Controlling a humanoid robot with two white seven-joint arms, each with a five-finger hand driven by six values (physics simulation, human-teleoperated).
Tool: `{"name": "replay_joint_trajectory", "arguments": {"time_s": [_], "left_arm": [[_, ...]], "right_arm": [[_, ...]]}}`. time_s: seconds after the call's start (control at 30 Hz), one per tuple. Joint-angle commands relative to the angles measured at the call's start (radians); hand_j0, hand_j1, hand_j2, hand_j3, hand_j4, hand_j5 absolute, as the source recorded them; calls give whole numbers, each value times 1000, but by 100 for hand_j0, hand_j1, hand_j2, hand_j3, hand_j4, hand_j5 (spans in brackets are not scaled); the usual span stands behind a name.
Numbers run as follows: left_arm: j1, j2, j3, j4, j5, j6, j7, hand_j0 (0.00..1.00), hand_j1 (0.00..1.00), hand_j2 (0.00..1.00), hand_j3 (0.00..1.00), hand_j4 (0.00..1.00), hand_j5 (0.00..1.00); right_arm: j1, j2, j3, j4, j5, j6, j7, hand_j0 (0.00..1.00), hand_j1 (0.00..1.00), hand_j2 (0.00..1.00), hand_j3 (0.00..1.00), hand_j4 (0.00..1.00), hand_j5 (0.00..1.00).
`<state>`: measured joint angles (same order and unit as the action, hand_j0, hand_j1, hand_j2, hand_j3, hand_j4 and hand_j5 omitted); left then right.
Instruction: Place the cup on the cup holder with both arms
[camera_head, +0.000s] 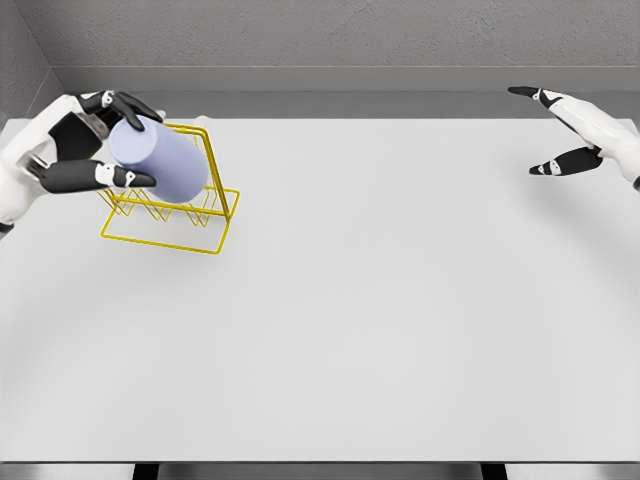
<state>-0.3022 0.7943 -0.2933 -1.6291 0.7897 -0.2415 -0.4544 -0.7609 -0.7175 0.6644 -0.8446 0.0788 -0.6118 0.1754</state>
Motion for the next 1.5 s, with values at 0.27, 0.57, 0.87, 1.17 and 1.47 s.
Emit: {"name": "replay_joint_trajectory", "arguments": {"time_s": [0.27, 0.57, 0.87, 1.17, 1.47], "left_arm": [[11, 2, -12, -12, 16, -4, -4, 38, 38, 38, 38, 38, 38], [17, 23, -12, -2, 14, 1, -4, 38, 38, 38, 38, 38, 38], [46, 37, -7, -9, 2, -9, -10, 79, 79, 79, 79, 79, 79], [45, 37, -6, -12, 2, -10, -10, 93, 93, 93, 93, 93, 93], [57, 48, -1, -31, 2, -15, -27, 94, 94, 94, 94, 94, 94]], "right_arm": [[0, 1, -2, -1, -7, 1, 0, 100, 100, 100, 100, 100, 100], [0, 0, -2, -1, -7, 1, 0, 100, 100, 100, 100, 100, 100], [0, 1, -2, -1, -7, 1, 0, 100, 100, 100, 100, 100, 100], [0, 7, -2, -1, -7, 1, 0, 100, 100, 100, 100, 100, 100], [0, 9, -2, -1, -7, 1, 0, 100, 100, 100, 100, 100, 100]]}}
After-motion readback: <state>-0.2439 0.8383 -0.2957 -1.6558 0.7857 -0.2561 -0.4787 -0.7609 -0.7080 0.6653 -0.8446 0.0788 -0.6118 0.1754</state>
